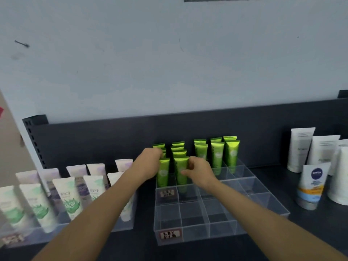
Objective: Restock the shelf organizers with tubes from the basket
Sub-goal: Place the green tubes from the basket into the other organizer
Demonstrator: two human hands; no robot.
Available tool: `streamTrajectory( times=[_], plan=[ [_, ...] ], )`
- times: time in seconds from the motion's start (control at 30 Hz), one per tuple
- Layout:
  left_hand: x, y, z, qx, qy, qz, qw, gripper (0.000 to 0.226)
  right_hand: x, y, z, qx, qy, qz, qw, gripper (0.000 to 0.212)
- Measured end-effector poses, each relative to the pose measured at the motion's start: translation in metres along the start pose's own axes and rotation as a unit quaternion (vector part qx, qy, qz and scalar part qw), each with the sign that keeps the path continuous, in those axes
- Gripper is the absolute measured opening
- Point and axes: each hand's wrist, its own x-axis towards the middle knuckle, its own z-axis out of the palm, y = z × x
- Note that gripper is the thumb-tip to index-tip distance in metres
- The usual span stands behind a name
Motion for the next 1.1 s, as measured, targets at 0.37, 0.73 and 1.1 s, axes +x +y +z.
streamTrajectory(
  times=[0.37,0.73,1.1],
  plan=[
    [-0.019,0.015,-0.019,0.043,0.068,0.033,0.996,0.022,-0.015,0.001,-0.009,-0.022,-0.001,0.005,1.000,0.036],
    [-0.087,0.134,0.030,-0.112,0.058,0.266,0.956,0.035,-0.149,0.046,-0.098,-0.029,0.135,0.044,0.989,0.018],
    [-0.187,0.260,0.166,-0.160,-0.176,0.424,0.874,0.035,-0.358,0.173,-0.126,-0.084,0.142,0.292,0.942,0.012]
  ],
)
